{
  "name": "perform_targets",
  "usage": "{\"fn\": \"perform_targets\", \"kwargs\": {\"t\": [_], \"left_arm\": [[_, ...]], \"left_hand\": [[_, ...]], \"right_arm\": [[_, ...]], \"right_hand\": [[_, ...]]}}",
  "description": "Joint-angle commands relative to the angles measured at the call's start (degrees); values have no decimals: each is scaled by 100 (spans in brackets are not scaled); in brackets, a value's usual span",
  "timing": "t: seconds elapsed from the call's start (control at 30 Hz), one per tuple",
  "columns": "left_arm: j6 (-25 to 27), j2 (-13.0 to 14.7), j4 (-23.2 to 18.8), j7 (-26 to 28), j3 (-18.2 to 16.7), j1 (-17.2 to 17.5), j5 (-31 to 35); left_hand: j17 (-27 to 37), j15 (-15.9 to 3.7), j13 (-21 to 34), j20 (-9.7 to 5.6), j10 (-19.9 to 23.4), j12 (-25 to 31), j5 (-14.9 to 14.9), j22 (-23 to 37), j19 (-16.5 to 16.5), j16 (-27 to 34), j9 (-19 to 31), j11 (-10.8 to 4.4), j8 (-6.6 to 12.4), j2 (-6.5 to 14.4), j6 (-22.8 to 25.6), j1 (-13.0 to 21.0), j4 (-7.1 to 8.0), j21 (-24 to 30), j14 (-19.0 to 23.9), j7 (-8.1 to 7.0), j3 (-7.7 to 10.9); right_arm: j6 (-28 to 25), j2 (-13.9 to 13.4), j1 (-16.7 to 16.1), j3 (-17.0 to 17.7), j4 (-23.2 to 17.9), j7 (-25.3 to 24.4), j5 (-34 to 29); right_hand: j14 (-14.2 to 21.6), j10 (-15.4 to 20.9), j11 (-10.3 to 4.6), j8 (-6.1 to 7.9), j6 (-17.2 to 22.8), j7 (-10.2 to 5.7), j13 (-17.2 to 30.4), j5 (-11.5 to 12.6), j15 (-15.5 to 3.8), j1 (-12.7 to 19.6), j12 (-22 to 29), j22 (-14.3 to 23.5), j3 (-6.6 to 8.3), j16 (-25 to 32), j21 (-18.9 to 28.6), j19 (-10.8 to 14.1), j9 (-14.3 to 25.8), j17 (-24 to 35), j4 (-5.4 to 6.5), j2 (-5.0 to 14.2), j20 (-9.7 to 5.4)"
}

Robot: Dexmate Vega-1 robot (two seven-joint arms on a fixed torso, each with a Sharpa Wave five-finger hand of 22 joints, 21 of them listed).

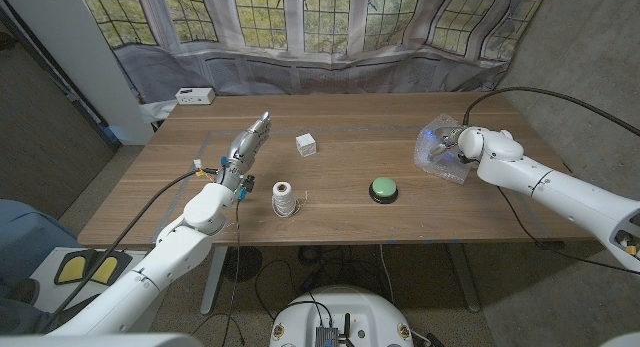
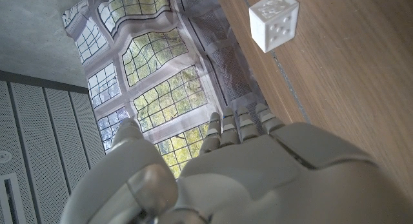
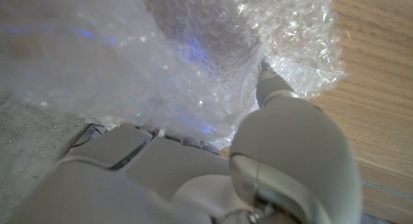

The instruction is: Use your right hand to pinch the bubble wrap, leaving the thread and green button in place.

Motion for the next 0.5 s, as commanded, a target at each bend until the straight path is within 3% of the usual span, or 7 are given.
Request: {"fn": "perform_targets", "kwargs": {"t": [0.03,0.13,0.17,0.23,0.37,0.5], "left_arm": [[70,23,-30,-39,14,12,-41],[62,20,-23,-38,14,13,-42],[58,19,-21,-37,13,13,-43],[43,18,-10,-45,11,13,-46],[20,9,15,-53,10,11,-53],[5,-2,38,-49,9,20,-62]], "left_hand": [[21,22,31,67,67,-19,-5,35,-21,4,6,11,21,20,26,13,-10,14,38,-36,13],[21,21,31,83,67,-20,-5,35,-27,3,6,-3,23,20,32,12,-10,13,35,-37,13],[21,19,31,83,68,-20,-6,36,-25,3,6,-6,22,20,32,12,-10,14,36,-39,13],[21,22,31,89,69,-20,-6,36,-28,3,6,-5,22,20,32,11,-10,14,37,-42,13],[21,18,32,93,76,-18,-6,36,-30,2,6,-7,25,20,44,10,-9,15,36,-44,13],[22,21,33,104,87,-15,-6,37,-29,2,6,-4,25,21,48,8,-9,18,37,-53,13]], "right_arm": [[7,3,-102,91,-57,-236,143],[23,-3,-160,129,-88,-407,150],[30,-7,-197,157,-109,-493,161],[69,-13,-220,188,-115,-550,202],[21,4,-260,215,-136,-661,217],[27,23,-299,234,-121,-769,253]], "right_hand": [[497,379,-34,94,573,57,-2,-19,-169,293,131,15,-50,138,21,923,8,65,27,2,-675],[752,719,-103,128,935,32,-12,-33,-250,429,210,20,-126,227,35,1261,6,106,50,10,-849],[835,822,-106,152,1087,-76,-14,-37,-297,498,225,19,-145,258,20,1331,6,120,44,12,-881],[1058,1103,-220,186,1359,-114,-14,-46,-365,579,281,21,-206,352,-9,1465,6,155,65,29,-933],[1438,1585,-231,251,1809,-172,-14,-57,-479,709,371,29,-290,533,-9,1756,6,226,81,92,-1129],[1856,2011,-276,295,2225,-173,-11,-74,-589,916,436,41,-330,738,21,2059,9,316,70,205,-1502]]}}
